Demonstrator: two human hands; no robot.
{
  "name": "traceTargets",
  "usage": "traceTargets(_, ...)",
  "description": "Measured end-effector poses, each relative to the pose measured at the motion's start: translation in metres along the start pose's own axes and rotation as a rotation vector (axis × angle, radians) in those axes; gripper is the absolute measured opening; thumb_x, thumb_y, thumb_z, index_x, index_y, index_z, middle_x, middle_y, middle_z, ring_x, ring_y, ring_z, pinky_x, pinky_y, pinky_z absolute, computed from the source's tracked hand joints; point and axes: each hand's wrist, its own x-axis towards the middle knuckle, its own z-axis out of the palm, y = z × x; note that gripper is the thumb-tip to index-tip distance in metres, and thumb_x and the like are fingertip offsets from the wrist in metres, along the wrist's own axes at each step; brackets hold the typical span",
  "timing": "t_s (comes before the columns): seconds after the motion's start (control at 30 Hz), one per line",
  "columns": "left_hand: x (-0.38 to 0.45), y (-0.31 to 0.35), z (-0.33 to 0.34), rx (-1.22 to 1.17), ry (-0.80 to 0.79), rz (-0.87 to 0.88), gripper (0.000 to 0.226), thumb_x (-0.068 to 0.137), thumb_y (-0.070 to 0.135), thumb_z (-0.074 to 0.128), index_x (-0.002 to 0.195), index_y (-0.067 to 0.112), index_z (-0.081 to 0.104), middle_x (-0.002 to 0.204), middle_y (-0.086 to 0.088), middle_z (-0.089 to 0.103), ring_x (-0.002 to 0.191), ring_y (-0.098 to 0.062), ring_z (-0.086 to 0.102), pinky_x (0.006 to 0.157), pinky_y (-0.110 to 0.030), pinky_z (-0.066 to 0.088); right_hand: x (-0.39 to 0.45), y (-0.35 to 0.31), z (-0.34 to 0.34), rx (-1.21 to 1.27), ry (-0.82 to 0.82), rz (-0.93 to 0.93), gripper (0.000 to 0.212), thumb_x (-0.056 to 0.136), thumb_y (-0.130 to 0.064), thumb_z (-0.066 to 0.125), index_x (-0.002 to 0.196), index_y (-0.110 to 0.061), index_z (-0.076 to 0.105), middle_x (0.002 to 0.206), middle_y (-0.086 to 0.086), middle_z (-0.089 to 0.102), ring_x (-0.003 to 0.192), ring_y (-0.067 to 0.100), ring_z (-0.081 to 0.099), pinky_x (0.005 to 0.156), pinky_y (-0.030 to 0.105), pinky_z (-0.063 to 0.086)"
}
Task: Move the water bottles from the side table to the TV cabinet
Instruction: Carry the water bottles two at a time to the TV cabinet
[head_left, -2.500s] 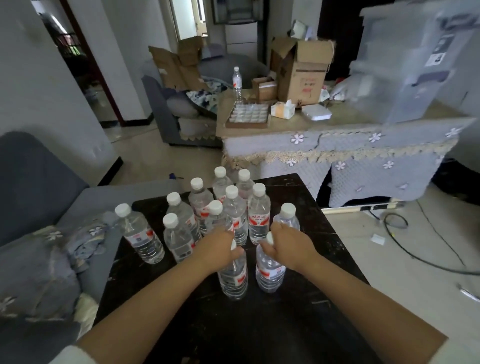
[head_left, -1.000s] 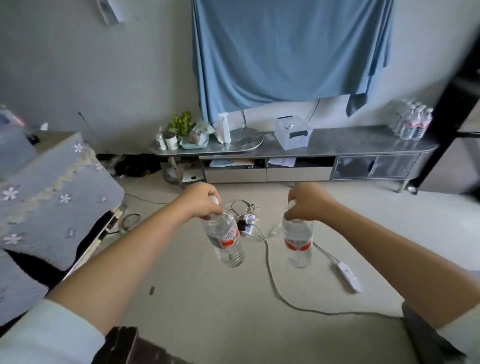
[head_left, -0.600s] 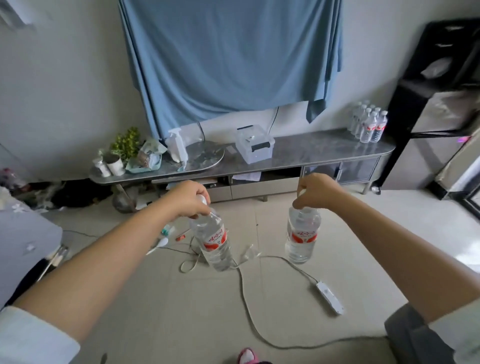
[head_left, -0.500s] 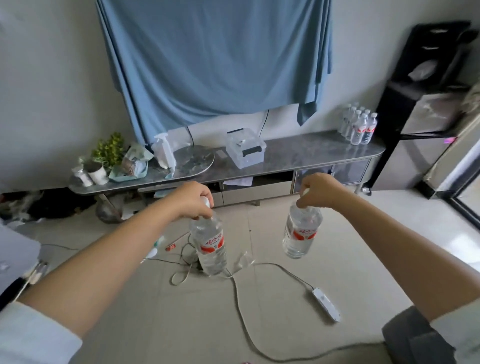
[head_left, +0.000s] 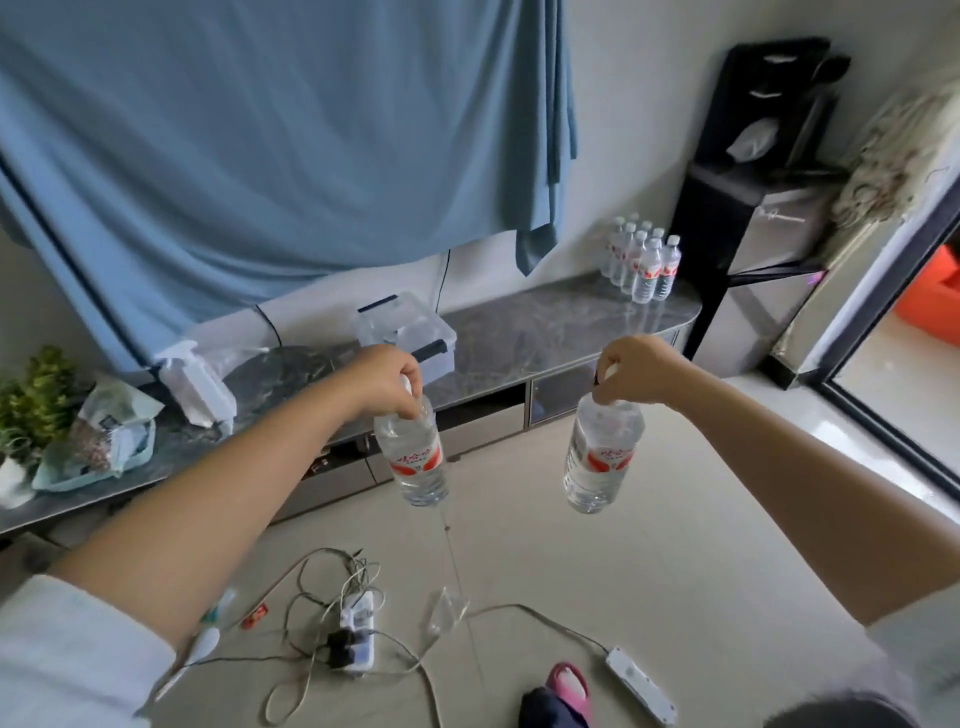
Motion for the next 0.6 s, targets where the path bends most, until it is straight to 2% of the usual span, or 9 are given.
traceTargets(0.13,0.071,0.026,-0.012,0.019,-0.014,-0.007,0.033,0.076,0.004,0.066,0.058,0.025,0.049,0.067,0.008,0.044,0.061,-0.008,0.042,0.050,-0.019,0.031,0.061,0.027,-0.026,0.004,-0.033,-0.022,0.023,0.078,-0.015,0.067,0.099,-0.004,0.067,0.090,0.004,0.052,0.072,0.016,0.049,0.037,0.013,0.038)
traceTargets(0.17,0.088,0.034,-0.015,0.020,-0.018,-0.006,0.033,0.076,0.003,0.065,0.058,0.025,0.050,0.067,0.008,0.045,0.062,-0.009,0.043,0.050,-0.019,0.032,0.075,0.033,-0.033,-0.007,-0.038,-0.037,0.023,0.078,-0.015,0.066,0.099,-0.004,0.067,0.089,0.003,0.052,0.075,0.016,0.049,0.037,0.012,0.038)
traceTargets(0.27,0.145,0.064,-0.023,0.000,-0.026,0.000,0.031,0.076,0.001,0.064,0.058,0.023,0.051,0.064,0.005,0.045,0.057,-0.009,0.043,0.047,-0.019,0.033,0.126,0.059,-0.058,-0.028,-0.022,-0.063,0.023,0.077,-0.016,0.067,0.097,-0.005,0.067,0.090,0.003,0.053,0.084,0.018,0.048,0.052,0.014,0.033)
traceTargets(0.4,0.213,0.095,-0.032,-0.017,-0.003,0.009,0.030,0.076,0.001,0.063,0.058,0.022,0.052,0.064,0.008,0.045,0.056,-0.005,0.041,0.048,-0.019,0.033,0.183,0.091,-0.085,-0.043,0.029,-0.038,0.010,0.076,-0.015,0.066,0.083,-0.014,0.059,0.088,0.003,0.051,0.083,0.018,0.046,0.052,0.017,0.031)
traceTargets(0.6,0.310,0.134,-0.038,-0.040,-0.009,0.023,0.023,0.077,0.005,0.062,0.060,0.019,0.054,0.065,0.006,0.047,0.055,-0.008,0.042,0.049,-0.019,0.035,0.255,0.146,-0.111,0.054,0.101,0.100,0.027,0.075,-0.017,0.068,0.098,-0.004,0.065,0.088,0.003,0.051,0.083,0.018,0.047,0.051,0.018,0.032)
